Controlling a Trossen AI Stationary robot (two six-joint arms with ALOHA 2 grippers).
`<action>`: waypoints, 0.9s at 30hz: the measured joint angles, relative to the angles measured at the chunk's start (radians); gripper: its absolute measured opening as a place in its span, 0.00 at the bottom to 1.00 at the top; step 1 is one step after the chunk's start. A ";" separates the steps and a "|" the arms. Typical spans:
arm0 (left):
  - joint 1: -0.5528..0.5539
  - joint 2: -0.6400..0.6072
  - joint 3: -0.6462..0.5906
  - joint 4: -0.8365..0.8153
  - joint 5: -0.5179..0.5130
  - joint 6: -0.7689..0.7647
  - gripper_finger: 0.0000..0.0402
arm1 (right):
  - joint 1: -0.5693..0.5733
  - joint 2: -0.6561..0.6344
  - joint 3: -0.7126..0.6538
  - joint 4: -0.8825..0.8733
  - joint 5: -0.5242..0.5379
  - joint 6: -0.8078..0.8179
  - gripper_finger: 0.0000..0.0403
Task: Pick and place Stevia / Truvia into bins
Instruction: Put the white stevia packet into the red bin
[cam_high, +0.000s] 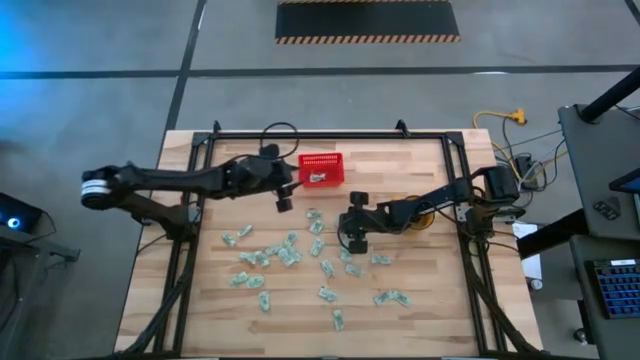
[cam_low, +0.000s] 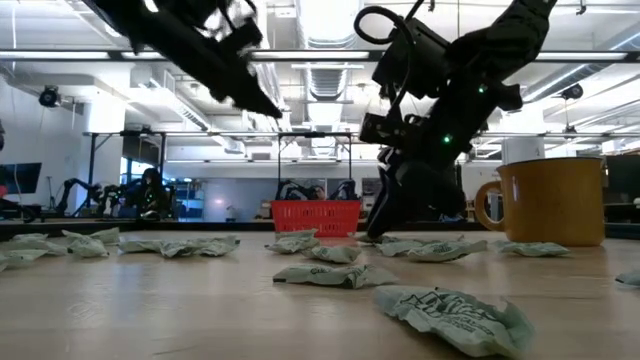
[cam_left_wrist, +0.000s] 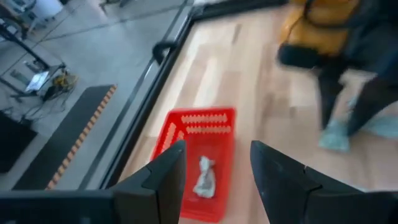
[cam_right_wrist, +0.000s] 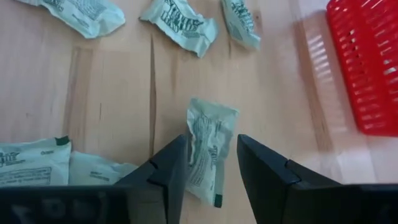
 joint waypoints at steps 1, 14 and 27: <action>-0.014 -0.022 0.000 -0.016 0.000 -0.003 0.40 | 0.000 0.000 0.000 -0.002 -0.001 0.002 0.32; -0.187 -0.117 -0.001 -0.062 0.002 -0.027 0.40 | -0.006 0.013 0.000 -0.023 -0.055 0.020 0.05; -0.211 -0.118 -0.001 -0.232 0.002 -0.141 0.40 | -0.004 -0.009 0.080 -0.032 -0.001 -0.085 0.02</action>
